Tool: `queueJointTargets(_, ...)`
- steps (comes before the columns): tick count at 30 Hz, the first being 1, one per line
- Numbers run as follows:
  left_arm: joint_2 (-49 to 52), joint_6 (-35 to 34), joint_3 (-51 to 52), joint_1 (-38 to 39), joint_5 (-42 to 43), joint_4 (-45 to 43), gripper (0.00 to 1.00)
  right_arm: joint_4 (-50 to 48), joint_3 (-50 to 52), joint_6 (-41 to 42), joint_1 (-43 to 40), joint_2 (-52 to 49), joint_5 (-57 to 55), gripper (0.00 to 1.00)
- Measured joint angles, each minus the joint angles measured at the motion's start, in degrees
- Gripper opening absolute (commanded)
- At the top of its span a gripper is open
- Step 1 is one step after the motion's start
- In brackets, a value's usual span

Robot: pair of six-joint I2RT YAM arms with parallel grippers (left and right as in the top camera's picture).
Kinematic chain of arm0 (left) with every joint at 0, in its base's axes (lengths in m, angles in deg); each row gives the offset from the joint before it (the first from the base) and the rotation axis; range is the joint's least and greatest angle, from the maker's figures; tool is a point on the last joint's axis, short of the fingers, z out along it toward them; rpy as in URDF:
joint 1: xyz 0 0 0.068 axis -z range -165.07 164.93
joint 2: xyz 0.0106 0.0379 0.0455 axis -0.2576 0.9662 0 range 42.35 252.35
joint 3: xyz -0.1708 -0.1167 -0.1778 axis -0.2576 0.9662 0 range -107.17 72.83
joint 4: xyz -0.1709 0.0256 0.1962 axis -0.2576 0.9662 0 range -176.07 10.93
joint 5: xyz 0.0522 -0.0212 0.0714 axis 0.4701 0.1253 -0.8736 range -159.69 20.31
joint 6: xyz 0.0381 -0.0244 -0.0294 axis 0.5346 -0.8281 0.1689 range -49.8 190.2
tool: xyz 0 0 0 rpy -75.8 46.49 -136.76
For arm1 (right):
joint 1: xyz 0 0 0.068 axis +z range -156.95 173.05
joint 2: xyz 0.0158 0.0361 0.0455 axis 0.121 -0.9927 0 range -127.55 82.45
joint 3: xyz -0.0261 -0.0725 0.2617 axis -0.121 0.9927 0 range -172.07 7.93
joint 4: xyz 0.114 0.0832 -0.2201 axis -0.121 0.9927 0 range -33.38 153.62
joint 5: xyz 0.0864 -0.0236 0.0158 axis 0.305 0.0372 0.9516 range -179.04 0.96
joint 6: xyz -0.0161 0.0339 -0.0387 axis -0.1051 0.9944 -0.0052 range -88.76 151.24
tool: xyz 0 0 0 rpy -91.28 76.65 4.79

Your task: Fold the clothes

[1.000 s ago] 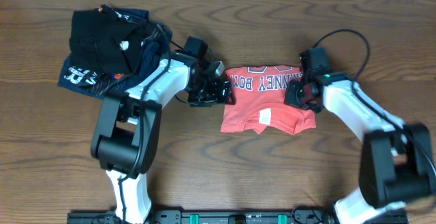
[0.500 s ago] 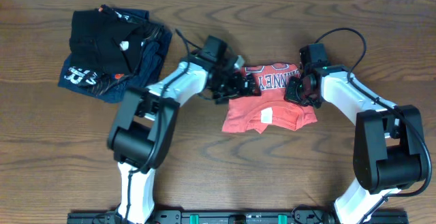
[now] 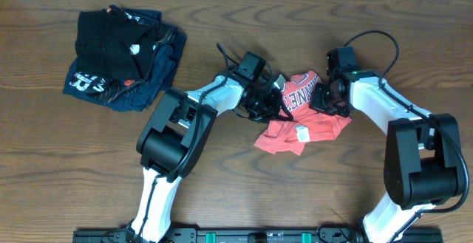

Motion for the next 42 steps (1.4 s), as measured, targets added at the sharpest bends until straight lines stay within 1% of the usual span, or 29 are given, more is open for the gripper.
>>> queueJointTargets(5,-3.76,5.25,1.57,-1.86,-3.15,7.28,0.06,6.12,3.48,-0.66,-1.86,4.66,0.44,0.01)
queueJointTargets(8,-8.46,8.94,2.27,-5.29,-6.27,9.97,0.06,7.54,4.61,-1.27,-3.48,10.97,-0.02,0.01)
queueJointTargets(12,-18.97,13.86,1.18,-11.74,-9.18,9.77,0.06,7.21,4.57,-1.51,-4.02,21.84,-0.04,0.01)
queueJointTargets(15,-26.62,16.02,-2.73,-17.05,-11.39,9.31,0.06,7.19,4.48,-1.53,-4.02,27.74,-0.02,0.01)
queueJointTargets(18,-32.41,17.11,-7.21,-23.34,-13.14,8.46,0.06,7.26,4.48,-1.53,-4.02,30.84,-0.04,0.01)
queueJointTargets(21,-35.12,15.93,-9.51,-31.06,-14.51,5.99,0.06,7.45,4.48,-1.51,-4.02,31.71,0.04,0.01)
queueJointTargets(24,-34.53,13.49,-9.84,-38.99,-15.82,3.23,0.06,7.52,4.48,-1.51,-4.02,31.71,0.76,0.01)
queueJointTargets(27,-30.8,10.67,-9.84,-45.4,-16.85,1.75,0.06,7.67,4.48,-1.51,-4.02,31.71,2.03,0.01)
queueJointTargets(31,-22.91,7.41,-9.81,-50.69,-17.99,1.7,0.06,8.74,4.48,-1.51,-4.02,31.71,3.19,0.01)
queueJointTargets(33,-17.79,6.05,-9.81,-52.68,-18.47,1.7,0.11,9.94,4.48,-1.51,-4.02,31.71,3.61,0.01)
queueJointTargets(35,-12.72,4.7,-9.81,-54.21,-18.36,2.03,0.11,11.13,4.48,-1.51,-4.02,31.71,3.96,0.01)
queueJointTargets(36,-10.16,4.09,-9.81,-54.93,-17.86,2.34,0.15,11.56,4.48,-1.51,-4.02,31.71,4.07,0.01)
queueJointTargets(37,-7.74,3.65,-9.86,-55.63,-16.33,2.62,0.27,11.85,4.48,-1.51,-4.02,31.71,4.11,0.01)
queueJointTargets(38,-6.14,3.23,-10.16,-56.17,-14.38,3.13,0.44,12.07,4.48,-1.51,-4.02,31.71,4.15,0.01)
queueJointTargets(39,-5.2,3.04,-10.78,-56.68,-12.61,3.98,0.51,12.28,4.48,-1.51,-4.02,31.71,4.15,0.01)
queueJointTargets(41,-4.66,2.84,-11.93,-57.13,-10.1,7.37,0.59,12.37,4.48,-1.51,-4.02,31.71,4.17,0.01)
queueJointTargets(42,-4.63,3.21,-12.24,-57.18,-9.16,8.85,0.66,12.39,4.48,-1.51,-4.02,31.71,4.2,0.01)
